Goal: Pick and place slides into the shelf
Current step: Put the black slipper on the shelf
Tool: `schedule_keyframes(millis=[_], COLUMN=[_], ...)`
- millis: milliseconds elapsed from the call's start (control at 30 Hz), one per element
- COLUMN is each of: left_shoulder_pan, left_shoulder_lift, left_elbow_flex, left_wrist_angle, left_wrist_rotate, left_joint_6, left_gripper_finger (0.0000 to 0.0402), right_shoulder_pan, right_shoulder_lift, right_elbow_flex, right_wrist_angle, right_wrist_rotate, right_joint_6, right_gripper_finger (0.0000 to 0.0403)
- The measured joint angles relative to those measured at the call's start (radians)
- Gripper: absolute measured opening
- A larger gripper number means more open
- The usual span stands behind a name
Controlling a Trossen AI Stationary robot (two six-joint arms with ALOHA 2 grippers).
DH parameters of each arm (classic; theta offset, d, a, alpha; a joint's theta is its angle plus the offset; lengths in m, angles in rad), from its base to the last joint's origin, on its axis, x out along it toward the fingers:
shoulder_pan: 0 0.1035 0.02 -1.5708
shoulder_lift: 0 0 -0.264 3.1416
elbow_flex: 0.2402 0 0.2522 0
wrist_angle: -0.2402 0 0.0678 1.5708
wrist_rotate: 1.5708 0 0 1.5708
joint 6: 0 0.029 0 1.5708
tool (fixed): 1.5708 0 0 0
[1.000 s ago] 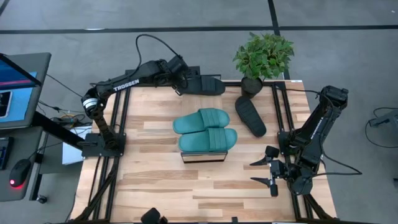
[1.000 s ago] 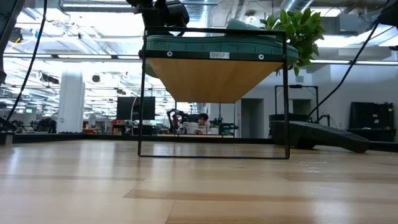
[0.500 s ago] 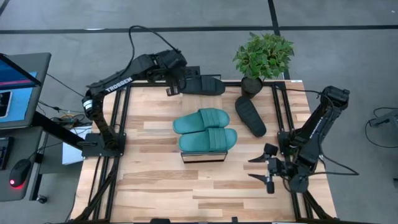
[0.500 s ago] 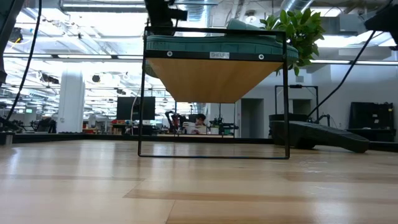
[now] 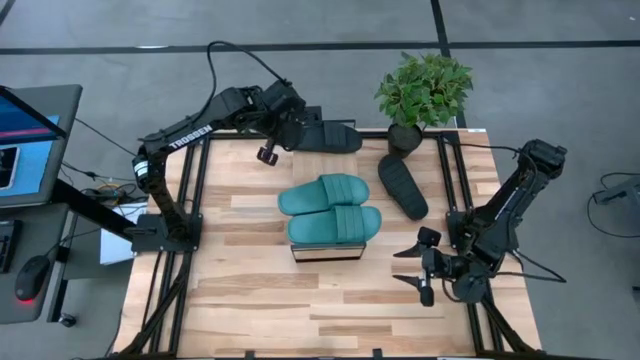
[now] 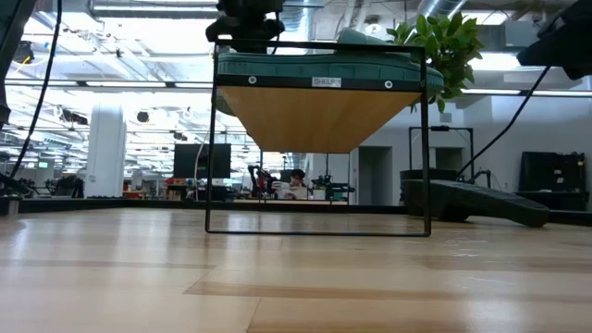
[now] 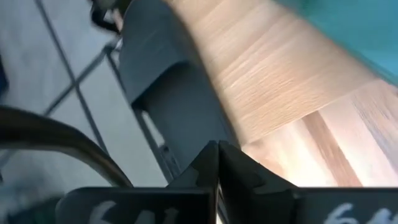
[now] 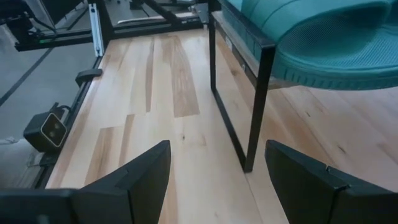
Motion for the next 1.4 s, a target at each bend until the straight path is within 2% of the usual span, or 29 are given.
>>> schedule_keyframes(millis=[133,333,467,633,867,933,1067,1167,1333,1400], left_shoulder_pan=[-0.001,0.001,0.003,0.013,0.021,0.007,-0.061,-0.148,-0.34,-0.448], left_shoulder_lift=[0.0,0.018,0.054,0.088,0.025,-0.013,-0.096,-0.192,-0.341,-0.395], left_elbow_flex=[0.0,0.001,0.0,-0.001,-0.001,-0.001,-0.001,-0.001,-0.001,-0.004], left_wrist_angle=[0.003,0.028,0.039,0.022,0.002,0.013,0.045,0.034,0.071,0.097], left_wrist_rotate=[0.054,0.131,0.135,0.145,0.148,0.142,0.08,-0.028,-0.172,-0.293], left_joint_6=[0.108,0.133,0.164,0.17,0.098,0.021,-0.244,-0.401,-0.774,-0.871], left_gripper_finger=[0.0,0.0,0.0,0.0,0.0,0.0,0.0,0.0,0.0,0.0], right_shoulder_pan=[-0.008,-0.006,-0.006,-0.006,0.01,0.024,0.056,0.079,0.091,0.087], right_shoulder_lift=[0.0,0.0,0.0,0.0,0.0,0.0,0.018,0.055,0.126,0.153], right_elbow_flex=[0.0,0.0,0.0,0.0,0.0,0.0,0.0,0.0,0.0,0.0], right_wrist_angle=[0.0,-0.001,-0.003,-0.006,-0.008,-0.007,-0.006,0.006,0.031,0.066], right_wrist_rotate=[-0.028,-0.029,-0.03,-0.034,-0.057,-0.056,-0.033,0.027,0.114,0.11], right_joint_6=[0.0,-0.001,0.0,0.0,0.015,0.016,0.044,0.053,0.051,0.015], right_gripper_finger=[0.0255,0.0255,0.0255,0.0255,0.0255,0.0255,0.0255,0.0255,0.0255,0.0255])
